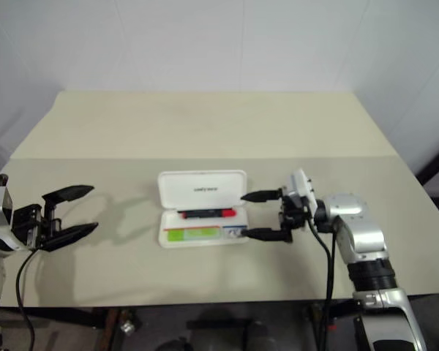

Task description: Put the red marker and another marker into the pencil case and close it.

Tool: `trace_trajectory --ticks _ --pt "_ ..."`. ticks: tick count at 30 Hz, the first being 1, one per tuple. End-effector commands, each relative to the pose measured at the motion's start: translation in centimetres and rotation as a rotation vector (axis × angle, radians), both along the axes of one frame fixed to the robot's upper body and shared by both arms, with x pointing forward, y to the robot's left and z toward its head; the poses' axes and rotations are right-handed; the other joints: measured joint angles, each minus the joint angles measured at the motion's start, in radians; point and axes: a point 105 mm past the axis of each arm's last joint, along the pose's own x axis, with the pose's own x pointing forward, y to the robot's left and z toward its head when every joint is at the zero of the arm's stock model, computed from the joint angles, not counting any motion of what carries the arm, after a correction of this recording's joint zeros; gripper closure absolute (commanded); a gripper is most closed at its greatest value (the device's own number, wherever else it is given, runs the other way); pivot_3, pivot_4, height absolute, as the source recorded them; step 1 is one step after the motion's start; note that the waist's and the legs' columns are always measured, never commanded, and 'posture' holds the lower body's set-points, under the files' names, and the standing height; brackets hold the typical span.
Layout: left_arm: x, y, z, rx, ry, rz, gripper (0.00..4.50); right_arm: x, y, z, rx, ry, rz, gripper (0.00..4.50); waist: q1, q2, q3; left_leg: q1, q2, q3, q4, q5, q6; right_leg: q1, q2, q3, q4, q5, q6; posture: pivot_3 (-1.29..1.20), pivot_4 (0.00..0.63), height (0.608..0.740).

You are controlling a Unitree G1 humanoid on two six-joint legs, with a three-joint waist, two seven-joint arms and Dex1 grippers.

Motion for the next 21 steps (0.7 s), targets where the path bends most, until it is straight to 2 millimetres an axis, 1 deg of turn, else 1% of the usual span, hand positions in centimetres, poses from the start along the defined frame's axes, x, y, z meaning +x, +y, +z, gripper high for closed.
trace_trajectory --ticks 1,5,8,11,14,15,18,21 --pt "0.5 0.5 0.7 -0.005 -0.001 0.024 0.0 0.0 -0.8 0.4 -0.001 -0.049 -0.01 0.04 0.001 0.0 0.0 0.0 0.0 0.0 0.0 0.0 0.0 0.0 0.0 0.0 0.0 0.0 0.0 0.0 0.15 0.74" --pt "1.2 0.6 0.7 0.003 0.013 0.013 0.0 0.3 -1.1 0.4 -0.007 -0.06 -0.034 0.04 0.003 0.0 0.0 0.0 0.0 0.0 0.001 0.0 0.0 0.0 0.0 0.0 0.0 0.0 0.0 0.0 0.15 0.74" --pt "1.3 0.6 0.8 0.006 0.016 -0.018 0.0 0.4 -1.4 0.4 -0.008 -0.067 -0.048 0.04 0.003 0.0 0.0 -0.001 0.0 0.0 0.001 0.0 0.0 0.0 0.0 0.0 0.0 0.0 0.0 0.0 0.15 0.74" --pt "1.7 0.7 0.2 0.046 0.029 -0.028 0.55 0.6 -1.6 0.4 -0.011 -0.074 -0.067 0.0 0.004 0.0 0.0 -0.001 0.0 0.0 0.001 0.0 0.0 0.0 0.0 0.0 -0.001 0.0 0.0 0.0 0.15 0.74" --pt "2.5 0.9 -0.5 0.09 0.046 -0.019 1.49 0.9 -1.7 0.5 -0.014 -0.081 -0.086 0.0 0.003 0.0 0.0 -0.001 0.0 0.0 0.001 0.0 0.0 0.0 0.0 0.0 -0.001 0.0 0.0 0.0 0.15 0.74" --pt "3.0 1.0 -0.7 0.109 0.051 0.0 1.79 1.0 -1.7 0.5 -0.015 -0.084 -0.093 0.0 0.004 0.0 0.0 -0.001 0.0 0.0 0.001 0.0 0.0 0.0 0.0 0.0 -0.001 0.0 0.0 0.0 0.15 0.74" --pt "4.7 1.3 -0.9 0.127 0.067 0.041 2.85 1.3 -1.7 0.6 -0.017 -0.09 -0.105 0.0 0.006 0.0 0.0 -0.001 0.0 0.0 0.002 0.0 0.0 0.0 0.0 0.0 0.0 0.0 0.0 0.0 0.15 0.74" --pt "6.2 1.1 -1.3 0.169 0.095 0.073 3.86 1.5 -1.7 0.6 -0.016 -0.095 -0.112 0.0 0.009 0.0 0.0 -0.001 -0.001 0.0 0.002 0.0 0.0 0.0 0.0 0.0 0.001 0.0 0.001 0.0 0.15 0.74"
